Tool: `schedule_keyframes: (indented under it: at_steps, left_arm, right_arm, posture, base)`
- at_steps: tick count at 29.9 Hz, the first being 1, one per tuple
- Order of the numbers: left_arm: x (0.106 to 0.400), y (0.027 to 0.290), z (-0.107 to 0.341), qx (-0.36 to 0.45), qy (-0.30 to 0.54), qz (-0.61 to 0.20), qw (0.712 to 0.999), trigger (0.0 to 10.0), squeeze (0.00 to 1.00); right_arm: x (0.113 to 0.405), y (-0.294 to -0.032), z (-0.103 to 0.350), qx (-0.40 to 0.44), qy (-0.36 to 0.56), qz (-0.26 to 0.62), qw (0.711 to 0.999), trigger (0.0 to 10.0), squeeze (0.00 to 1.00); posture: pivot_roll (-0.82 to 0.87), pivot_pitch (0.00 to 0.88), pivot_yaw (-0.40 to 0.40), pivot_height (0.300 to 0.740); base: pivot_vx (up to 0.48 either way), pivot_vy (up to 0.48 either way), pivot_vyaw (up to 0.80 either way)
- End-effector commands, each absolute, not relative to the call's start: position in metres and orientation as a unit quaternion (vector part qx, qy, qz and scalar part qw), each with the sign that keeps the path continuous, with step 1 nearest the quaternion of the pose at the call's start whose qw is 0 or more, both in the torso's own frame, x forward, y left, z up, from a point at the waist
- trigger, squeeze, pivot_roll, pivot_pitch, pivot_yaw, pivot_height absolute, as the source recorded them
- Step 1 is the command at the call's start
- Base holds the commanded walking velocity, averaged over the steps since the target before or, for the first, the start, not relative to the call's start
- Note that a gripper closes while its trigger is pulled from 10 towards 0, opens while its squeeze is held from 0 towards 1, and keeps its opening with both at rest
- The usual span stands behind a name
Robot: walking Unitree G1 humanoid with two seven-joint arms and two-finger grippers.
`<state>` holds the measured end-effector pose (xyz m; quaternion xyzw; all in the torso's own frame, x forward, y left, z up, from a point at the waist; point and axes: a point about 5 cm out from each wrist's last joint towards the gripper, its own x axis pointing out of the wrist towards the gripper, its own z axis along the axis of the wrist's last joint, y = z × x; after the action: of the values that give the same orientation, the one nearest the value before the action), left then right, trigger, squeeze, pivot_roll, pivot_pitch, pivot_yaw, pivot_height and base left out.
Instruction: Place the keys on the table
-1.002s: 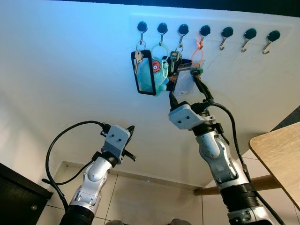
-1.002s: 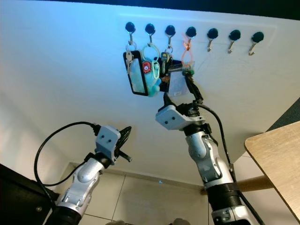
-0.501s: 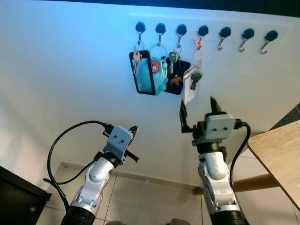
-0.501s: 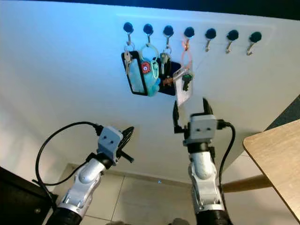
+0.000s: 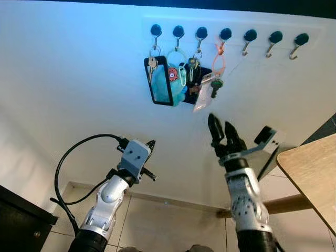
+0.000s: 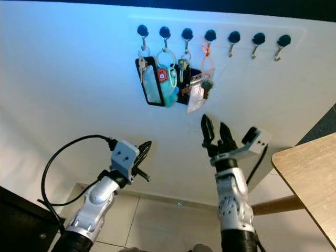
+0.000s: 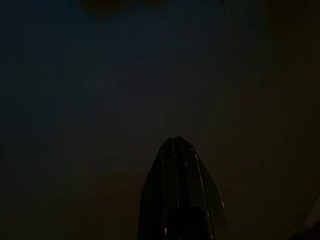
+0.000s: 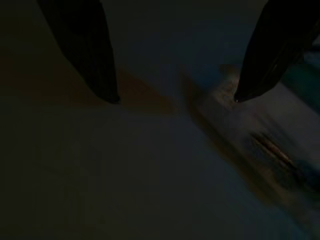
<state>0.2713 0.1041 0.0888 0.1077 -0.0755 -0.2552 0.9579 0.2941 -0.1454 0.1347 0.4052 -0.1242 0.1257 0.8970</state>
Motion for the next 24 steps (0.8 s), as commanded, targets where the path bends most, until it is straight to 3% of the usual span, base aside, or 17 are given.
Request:
schedule_keyframes:
  at_steps: [1,11,24]
  left_arm:
    - [0.27,0.103,0.089,0.109,-0.073,-0.255,0.958,10.0,0.0]
    - [0.27,0.102,0.09,0.111,-0.078,-0.255,0.957,10.0,0.0]
    - [0.27,0.1,0.091,0.111,-0.08,-0.259,0.956,10.0,0.0]
  right_arm:
    - [0.292,-0.128,0.126,0.466,-0.108,0.133,0.868,10.0,0.0]
    - [0.3,-0.116,0.131,0.528,-0.079,0.21,0.819,10.0,0.0]
    - [0.303,-0.106,0.132,0.565,-0.068,0.24,0.786,10.0,0.0]
  posture:
    - [0.04,0.065,0.019,0.74]
    - [0.04,0.065,0.014,0.74]
    - [0.03,0.066,0.016,0.74]
  base:
    - [0.0,0.0,0.0]
    - [0.0,0.0,0.0]
    - [0.0,0.0,0.0]
